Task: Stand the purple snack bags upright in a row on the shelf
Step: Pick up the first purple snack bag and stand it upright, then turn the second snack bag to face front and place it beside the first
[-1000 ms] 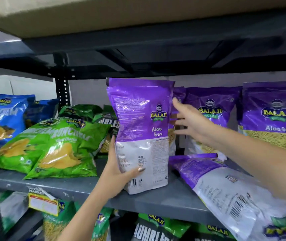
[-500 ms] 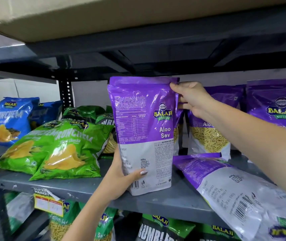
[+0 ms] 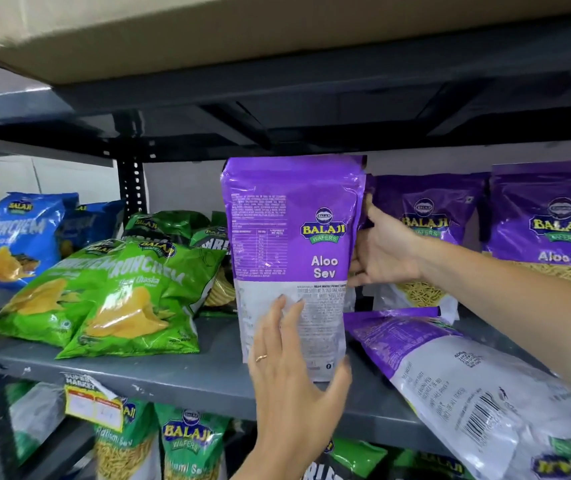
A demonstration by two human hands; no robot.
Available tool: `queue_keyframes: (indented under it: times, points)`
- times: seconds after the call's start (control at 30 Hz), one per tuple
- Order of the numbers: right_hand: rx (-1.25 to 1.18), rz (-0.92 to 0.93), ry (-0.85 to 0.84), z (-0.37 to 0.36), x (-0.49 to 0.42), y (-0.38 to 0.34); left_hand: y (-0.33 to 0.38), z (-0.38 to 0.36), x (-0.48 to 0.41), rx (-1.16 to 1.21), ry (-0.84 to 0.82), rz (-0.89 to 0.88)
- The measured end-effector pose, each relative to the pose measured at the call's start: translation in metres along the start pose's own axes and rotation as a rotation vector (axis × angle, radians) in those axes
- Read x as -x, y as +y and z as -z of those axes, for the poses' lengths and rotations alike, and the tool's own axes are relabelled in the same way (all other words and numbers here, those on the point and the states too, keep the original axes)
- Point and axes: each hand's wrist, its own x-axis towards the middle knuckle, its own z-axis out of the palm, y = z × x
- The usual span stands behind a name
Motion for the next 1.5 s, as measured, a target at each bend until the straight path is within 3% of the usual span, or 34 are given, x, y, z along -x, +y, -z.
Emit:
queue_keyframes:
  times: [0.27,0.4,0.53,0.67,0.8,1.0,1.13,1.2,1.3,1.37,1.4,1.5]
  points:
    - [0.360,0.075,-0.031,0.006,0.015,0.011,0.011,0.007,-0.015,0.103,-0.095,0.176]
    - [0.339,0.084,-0.002,0.004,0.004,0.022,0.001,0.003,-0.036,0.392,-0.049,0.192]
    - [0.273,0.145,0.042,-0.001,0.011,0.020,-0.035,0.019,-0.056,0.719,-0.284,0.265]
    - [0.359,0.100,-0.011,-0.004,0.013,0.023,-0.069,0.042,-0.077,0.869,-0.533,0.263]
    - [0.498,0.113,0.092,-0.019,0.023,0.026,-0.093,0.050,-0.095,1.023,-0.572,0.343]
    - [0.491,0.177,0.216,-0.032,0.035,0.036,-0.100,0.046,-0.099,1.183,-0.696,0.361]
    - [0.559,0.145,0.229,-0.036,0.043,0.036,-0.094,0.055,-0.100,1.067,-0.683,0.366]
    - [0.575,0.101,0.216,-0.029,0.048,0.031,-0.080,0.062,-0.100,0.893,-0.546,0.317]
    - [0.796,0.008,0.377,0.000,0.067,0.019,-0.040,0.066,-0.079,0.440,0.063,0.132]
    - [1.025,-0.124,0.575,0.033,0.078,0.018,-0.004,0.053,-0.048,0.280,0.322,-0.122]
    - [1.094,-0.227,0.628,0.046,0.084,0.022,0.010,0.035,-0.034,0.285,0.296,-0.267]
    - [1.061,-0.518,0.601,0.070,0.090,0.048,0.037,-0.031,0.003,0.168,-0.125,-0.622]
